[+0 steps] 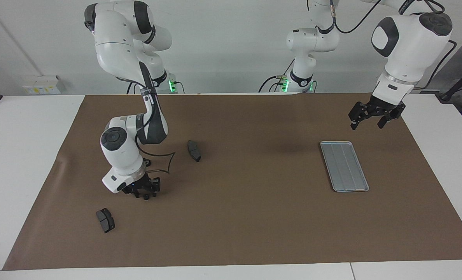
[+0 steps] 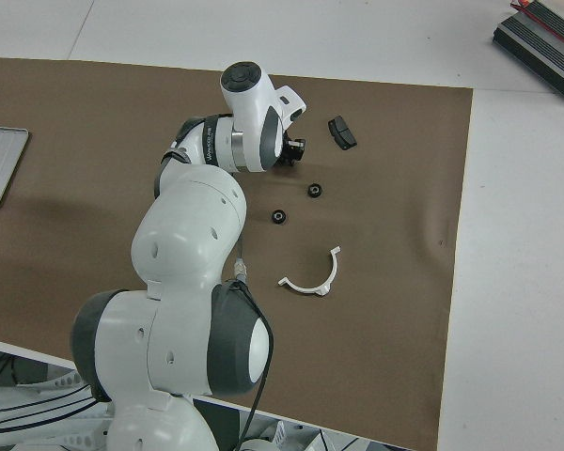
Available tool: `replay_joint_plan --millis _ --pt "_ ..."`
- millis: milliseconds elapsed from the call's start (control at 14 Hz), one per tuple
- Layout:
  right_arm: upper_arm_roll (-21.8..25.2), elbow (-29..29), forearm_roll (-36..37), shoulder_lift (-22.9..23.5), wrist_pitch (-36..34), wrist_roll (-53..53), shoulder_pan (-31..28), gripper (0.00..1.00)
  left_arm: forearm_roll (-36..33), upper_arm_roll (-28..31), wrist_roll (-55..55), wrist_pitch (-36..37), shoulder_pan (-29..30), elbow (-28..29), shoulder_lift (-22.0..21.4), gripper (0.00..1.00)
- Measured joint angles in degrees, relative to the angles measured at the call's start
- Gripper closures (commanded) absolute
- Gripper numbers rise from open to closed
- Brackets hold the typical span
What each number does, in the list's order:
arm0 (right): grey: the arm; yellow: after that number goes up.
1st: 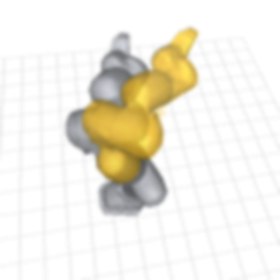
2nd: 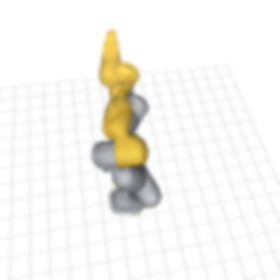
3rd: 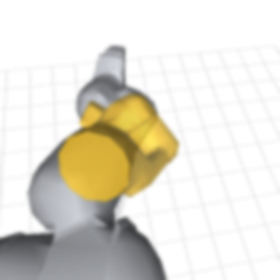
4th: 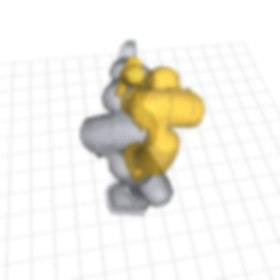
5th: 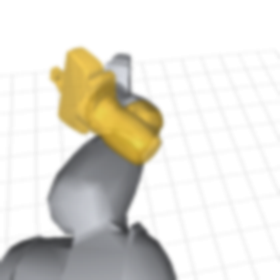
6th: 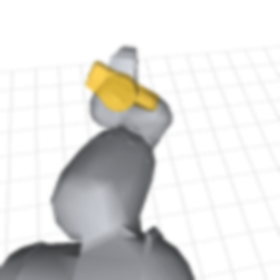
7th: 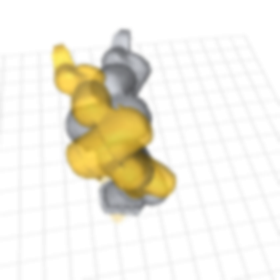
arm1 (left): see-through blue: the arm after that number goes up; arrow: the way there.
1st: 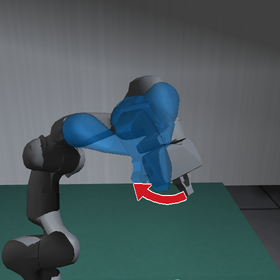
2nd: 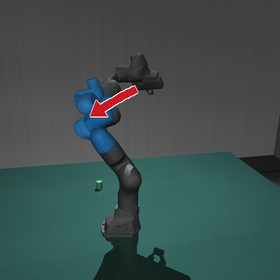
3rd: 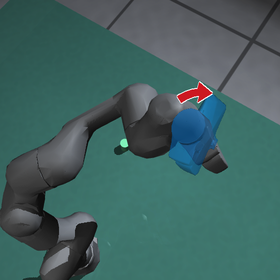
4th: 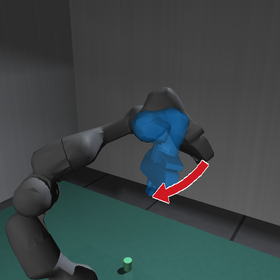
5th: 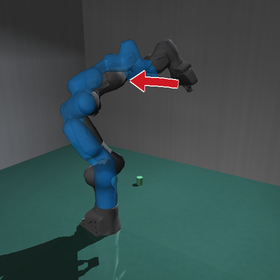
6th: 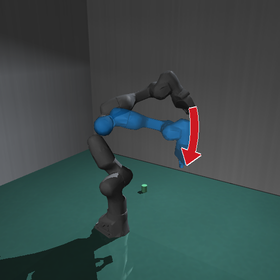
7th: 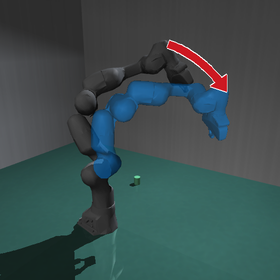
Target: Pick bearing gear from pile to tray
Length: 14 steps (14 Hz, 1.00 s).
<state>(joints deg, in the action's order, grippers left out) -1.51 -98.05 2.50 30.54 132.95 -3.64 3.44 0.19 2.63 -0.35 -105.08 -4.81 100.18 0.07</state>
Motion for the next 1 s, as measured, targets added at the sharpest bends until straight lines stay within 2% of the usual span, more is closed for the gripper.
replay_joint_plan --millis 142,214,499,712,855,997 --pt "0.00 0.01 0.00 -0.15 0.00 0.00 0.00 0.93 0.00 0.00 0.00 0.00 0.00 0.00 0.00 0.00" --pt "0.00 0.00 0.00 -0.15 0.00 0.00 0.00 1.00 0.00 0.00 0.00 0.00 0.00 0.00 0.00 0.00" --pt "0.00 0.14 0.00 -0.19 -0.44 0.00 -0.01 1.00 0.00 0.00 0.00 0.00 0.00 0.00 0.00 0.00" --pt "-0.27 3.47 -0.08 -1.17 -6.48 -1.39 -0.04 1.00 0.00 -0.27 0.00 0.00 -0.09 0.00 0.00 0.00" --pt "-2.35 5.58 -0.22 -3.52 -9.77 -6.50 -0.09 1.00 0.00 -0.31 0.00 0.00 -0.09 0.00 0.00 0.00" --pt "-6.80 5.99 -0.23 -5.76 -11.91 -14.50 -0.04 1.00 0.00 -0.12 0.00 0.00 -0.02 0.00 0.00 0.00"
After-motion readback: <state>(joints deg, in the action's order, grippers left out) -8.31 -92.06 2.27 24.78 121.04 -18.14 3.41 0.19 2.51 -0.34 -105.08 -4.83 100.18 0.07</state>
